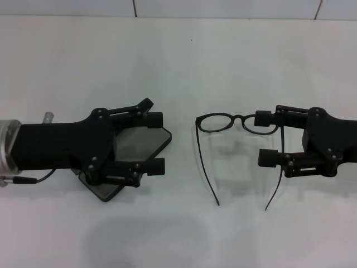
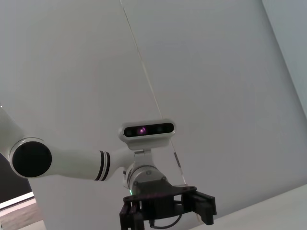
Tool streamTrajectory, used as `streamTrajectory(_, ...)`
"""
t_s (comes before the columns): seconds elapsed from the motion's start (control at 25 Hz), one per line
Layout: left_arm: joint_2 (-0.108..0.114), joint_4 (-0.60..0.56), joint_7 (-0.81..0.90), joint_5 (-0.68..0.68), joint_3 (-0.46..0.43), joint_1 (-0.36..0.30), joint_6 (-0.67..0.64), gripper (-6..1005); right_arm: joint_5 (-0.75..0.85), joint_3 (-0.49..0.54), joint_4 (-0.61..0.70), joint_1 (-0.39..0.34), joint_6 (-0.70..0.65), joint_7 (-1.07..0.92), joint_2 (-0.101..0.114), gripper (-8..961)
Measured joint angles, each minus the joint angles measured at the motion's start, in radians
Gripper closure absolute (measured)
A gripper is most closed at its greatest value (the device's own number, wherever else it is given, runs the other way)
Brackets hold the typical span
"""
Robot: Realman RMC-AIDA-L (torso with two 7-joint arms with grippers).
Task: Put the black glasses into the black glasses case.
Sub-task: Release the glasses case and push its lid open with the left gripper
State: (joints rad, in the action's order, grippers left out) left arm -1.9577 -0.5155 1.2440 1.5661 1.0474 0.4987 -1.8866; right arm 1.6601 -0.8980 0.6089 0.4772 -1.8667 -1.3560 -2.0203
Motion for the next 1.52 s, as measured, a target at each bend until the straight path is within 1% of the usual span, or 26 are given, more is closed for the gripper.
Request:
streamTrajectory(0.48, -0.002, -0.001, 0.003, -0.002, -0.006, 0.000, 0.017, 167, -0.006, 0.001, 0.000, -0.005, 0.005, 0.004, 0.000, 96)
streamTrajectory(0.56, -0.006, -0.027, 0.051, -0.002, -0.033, 0.006, 0.037, 175, -0.009, 0.001, 0.000, -0.007, 0.020, 0.011, 0.000, 97)
streamTrajectory(0.6, -0.009, -0.047, 0.086, 0.006, -0.042, 0.007, 0.051, 178, -0.012, 0.002, -0.001, -0.014, 0.054, 0.022, 0.001, 97)
streamTrajectory(0.64, -0.015, -0.098, 0.153, 0.028, -0.053, 0.008, 0.079, 182, -0.012, 0.002, -0.001, -0.016, 0.064, 0.024, 0.001, 97)
streamTrajectory(0.68, -0.027, -0.171, 0.245, 0.068, -0.057, 0.006, 0.109, 185, -0.013, 0.002, -0.001, -0.021, 0.085, 0.028, 0.002, 97)
streamTrajectory(0.72, -0.053, -0.332, 0.410, 0.159, -0.060, -0.007, 0.152, 189, -0.013, 0.003, -0.001, -0.025, 0.096, 0.030, 0.003, 97)
streamTrajectory(0.76, -0.064, -0.389, 0.461, 0.189, -0.061, -0.012, 0.164, 193, -0.014, 0.006, -0.001, -0.033, 0.110, 0.030, 0.004, 97)
streamTrajectory(0.8, -0.087, -0.525, 0.546, 0.250, -0.066, -0.025, 0.182, 196, -0.015, 0.011, -0.001, -0.041, 0.120, 0.031, 0.006, 97)
streamTrajectory(0.84, -0.104, -0.620, 0.604, 0.293, -0.070, -0.034, 0.196, 200, -0.016, 0.020, -0.002, -0.050, 0.127, 0.033, 0.006, 97)
streamTrajectory(0.88, -0.120, -0.763, 0.689, 0.357, -0.068, -0.049, 0.218, 204, -0.016, 0.027, -0.002, -0.057, 0.129, 0.037, 0.006, 97)
streamTrajectory(0.92, -0.129, -0.877, 0.753, 0.407, -0.056, -0.059, 0.235, 207, -0.017, 0.037, -0.002, -0.065, 0.131, 0.041, 0.005, 97)
streamTrajectory(0.96, -0.130, -0.962, 0.814, 0.456, -0.040, -0.065, 0.250, 211, -0.023, 0.047, -0.003, -0.079, 0.132, 0.048, 0.004, 97)
streamTrajectory(1.04, -0.124, -1.111, 0.955, 0.583, 0.018, -0.054, 0.264, 218, -0.036, 0.059, -0.003, -0.099, 0.131, 0.054, 0.003, 97)
streamTrajectory(1.16, -0.123, -1.191, 1.103, 0.766, 0.097, -0.024, 0.256, 227, -0.056, 0.070, -0.004, -0.121, 0.127, 0.056, 0.005, 97)
streamTrajectory(1.28, -0.126, -1.206, 1.201, 0.907, 0.200, -0.005, 0.229, 233, -0.062, 0.079, -0.007, -0.129, 0.122, 0.056, 0.005, 97)
streamTrajectory(1.36, -0.128, -1.204, 1.252, 0.950, 0.270, 0.002, 0.221, 234, -0.066, 0.080, -0.009, -0.134, 0.119, 0.057, 0.006, 97)
streamTrajectory(1.44, -0.129, -1.203, 1.286, 0.979, 0.322, 0.003, 0.222, 235, -0.068, 0.080, -0.010, -0.134, 0.119, 0.057, 0.006, 97)
streamTrajectory(1.48, -0.129, -1.203, 1.286, 0.979, 0.322, 0.003, 0.222, 236, -0.068, 0.080, -0.010, -0.134, 0.119, 0.057, 0.006, 98)
streamTrajectory(1.52, -0.131, -1.203, 1.302, 0.994, 0.354, 0.004, 0.225, 236, -0.068, 0.080, -0.011, -0.132, 0.119, 0.057, 0.006, 98)
